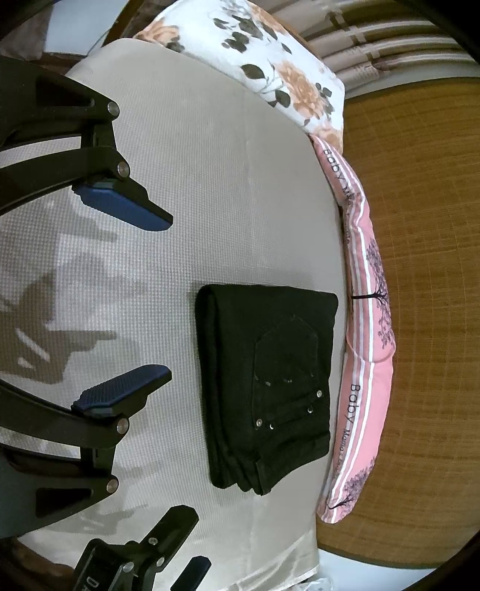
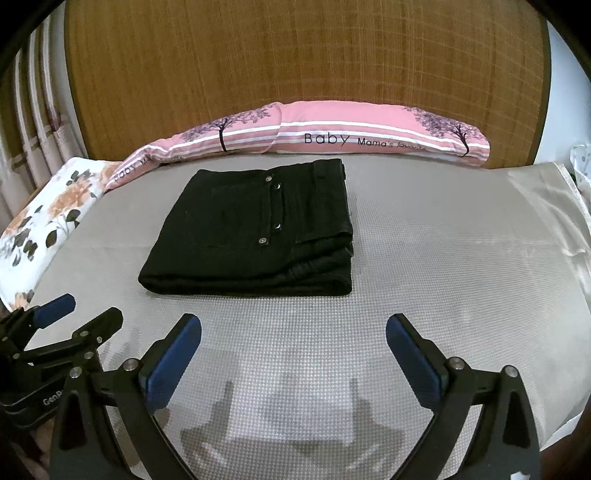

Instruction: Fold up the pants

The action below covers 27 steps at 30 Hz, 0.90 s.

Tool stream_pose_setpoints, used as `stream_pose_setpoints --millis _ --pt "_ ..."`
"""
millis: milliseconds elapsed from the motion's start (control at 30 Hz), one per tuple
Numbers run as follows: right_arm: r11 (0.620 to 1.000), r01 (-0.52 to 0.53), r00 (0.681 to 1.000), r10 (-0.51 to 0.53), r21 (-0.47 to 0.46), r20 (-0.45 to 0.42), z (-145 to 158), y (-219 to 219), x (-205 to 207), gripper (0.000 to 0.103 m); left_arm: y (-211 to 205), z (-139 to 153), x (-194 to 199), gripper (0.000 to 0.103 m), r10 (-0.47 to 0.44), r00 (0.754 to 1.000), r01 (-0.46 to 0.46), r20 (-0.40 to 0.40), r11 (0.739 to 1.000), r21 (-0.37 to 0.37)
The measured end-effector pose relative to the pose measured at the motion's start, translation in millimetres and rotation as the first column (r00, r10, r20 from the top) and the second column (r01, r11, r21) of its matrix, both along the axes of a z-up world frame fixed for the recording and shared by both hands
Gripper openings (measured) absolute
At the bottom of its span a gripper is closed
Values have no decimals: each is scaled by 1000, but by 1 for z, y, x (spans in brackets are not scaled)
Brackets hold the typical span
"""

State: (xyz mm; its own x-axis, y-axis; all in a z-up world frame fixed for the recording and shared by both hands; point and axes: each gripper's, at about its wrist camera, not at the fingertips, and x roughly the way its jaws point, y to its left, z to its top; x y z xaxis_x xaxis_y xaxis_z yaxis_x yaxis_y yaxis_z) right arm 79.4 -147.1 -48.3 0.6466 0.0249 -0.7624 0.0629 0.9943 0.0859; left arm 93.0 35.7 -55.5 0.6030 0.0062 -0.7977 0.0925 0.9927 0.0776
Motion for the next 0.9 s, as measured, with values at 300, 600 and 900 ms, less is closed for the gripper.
stream_pose_setpoints --millis 300,600,900 --pt "1000 2 1000 -2 -7 -16 -3 4 0 99 1 -2 1 75 -3 1000 3 -6 1000 2" --pt "1000 9 1000 -9 -3 -19 -4 5 2 99 -2 -2 0 75 -7 1000 7 -12 1000 8" --pt "1000 15 999 -14 10 -30 -5 4 0 99 -4 -5 -1 75 -11 1000 11 -15 1000 13"
